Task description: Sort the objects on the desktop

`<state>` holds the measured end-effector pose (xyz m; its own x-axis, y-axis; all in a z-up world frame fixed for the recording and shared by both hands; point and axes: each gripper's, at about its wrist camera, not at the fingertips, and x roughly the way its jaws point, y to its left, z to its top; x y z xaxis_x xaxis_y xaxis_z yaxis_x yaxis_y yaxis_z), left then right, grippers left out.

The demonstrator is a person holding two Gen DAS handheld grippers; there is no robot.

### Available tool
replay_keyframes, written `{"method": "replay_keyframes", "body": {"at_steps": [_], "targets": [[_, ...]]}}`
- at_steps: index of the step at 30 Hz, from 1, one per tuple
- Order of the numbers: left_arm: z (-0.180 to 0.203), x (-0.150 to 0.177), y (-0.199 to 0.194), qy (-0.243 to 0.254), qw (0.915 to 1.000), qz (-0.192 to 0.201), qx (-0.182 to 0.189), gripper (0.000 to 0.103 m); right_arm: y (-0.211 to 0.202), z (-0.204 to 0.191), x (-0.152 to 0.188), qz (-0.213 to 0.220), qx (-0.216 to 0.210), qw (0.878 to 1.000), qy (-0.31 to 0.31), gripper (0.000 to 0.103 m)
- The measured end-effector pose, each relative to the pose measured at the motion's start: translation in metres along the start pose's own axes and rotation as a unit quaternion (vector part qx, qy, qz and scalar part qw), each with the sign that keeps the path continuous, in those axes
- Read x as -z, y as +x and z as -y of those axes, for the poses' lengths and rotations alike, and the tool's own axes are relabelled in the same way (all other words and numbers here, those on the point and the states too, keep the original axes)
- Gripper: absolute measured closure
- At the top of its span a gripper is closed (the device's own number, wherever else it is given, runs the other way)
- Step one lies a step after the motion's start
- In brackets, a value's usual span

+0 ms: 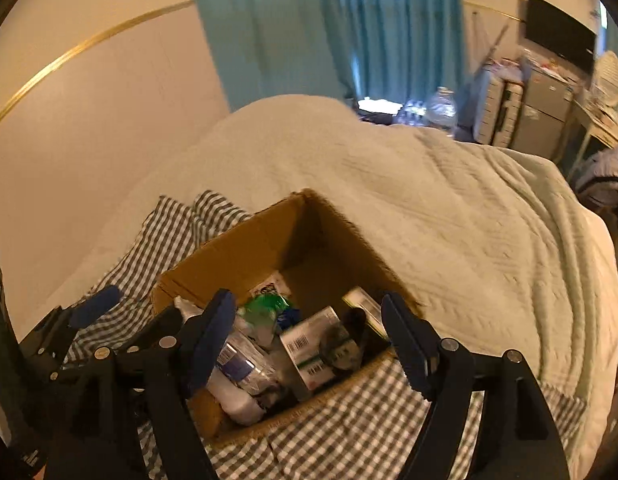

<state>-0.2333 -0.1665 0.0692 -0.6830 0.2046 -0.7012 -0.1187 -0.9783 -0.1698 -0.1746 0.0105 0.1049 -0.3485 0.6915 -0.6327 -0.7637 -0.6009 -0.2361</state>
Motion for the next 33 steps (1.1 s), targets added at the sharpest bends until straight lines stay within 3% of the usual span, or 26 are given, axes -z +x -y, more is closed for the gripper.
{"method": "replay_keyframes", "body": {"at_steps": [3, 6, 9, 18, 23, 28, 30, 33], "targets": [[0.009, 0.001, -0.024, -0.006, 0.9999, 0.01, 0.007, 0.007, -0.034, 0.012, 0.011, 0.018, 0.015, 1.0, -0.008, 0.027], [0.021, 0.004, -0.054, -0.003, 0.9991, 0.038, 0.017, 0.003, -0.071, 0.023, 0.026, 0.042, 0.043, 0.998, -0.016, 0.009], [0.039, 0.011, -0.081, 0.019, 0.9982, 0.053, 0.018, 0.002, -0.1, 0.035, 0.044, 0.053, 0.074, 0.996, -0.027, 0.0], [0.08, 0.054, -0.104, 0.116, 0.9911, 0.064, -0.006, 0.0, -0.123, 0.08, 0.097, 0.015, 0.102, 0.995, -0.015, 0.0], [0.087, 0.067, -0.105, 0.098, 0.9935, 0.056, 0.015, 0.0, -0.126, 0.092, 0.118, 0.02, 0.109, 0.994, 0.019, 0.0], [0.09, 0.082, -0.091, 0.054, 0.998, 0.008, 0.034, 0.0, -0.127, 0.106, 0.137, 0.025, 0.089, 0.987, 0.134, 0.0], [0.089, 0.088, -0.087, 0.04, 0.9989, 0.002, 0.023, 0.0, -0.126, 0.107, 0.139, 0.024, 0.086, 0.986, 0.138, 0.0], [0.083, 0.092, -0.079, 0.016, 0.9995, -0.014, 0.023, 0.0, -0.123, 0.103, 0.14, 0.031, 0.118, 0.986, 0.114, 0.0]]}}
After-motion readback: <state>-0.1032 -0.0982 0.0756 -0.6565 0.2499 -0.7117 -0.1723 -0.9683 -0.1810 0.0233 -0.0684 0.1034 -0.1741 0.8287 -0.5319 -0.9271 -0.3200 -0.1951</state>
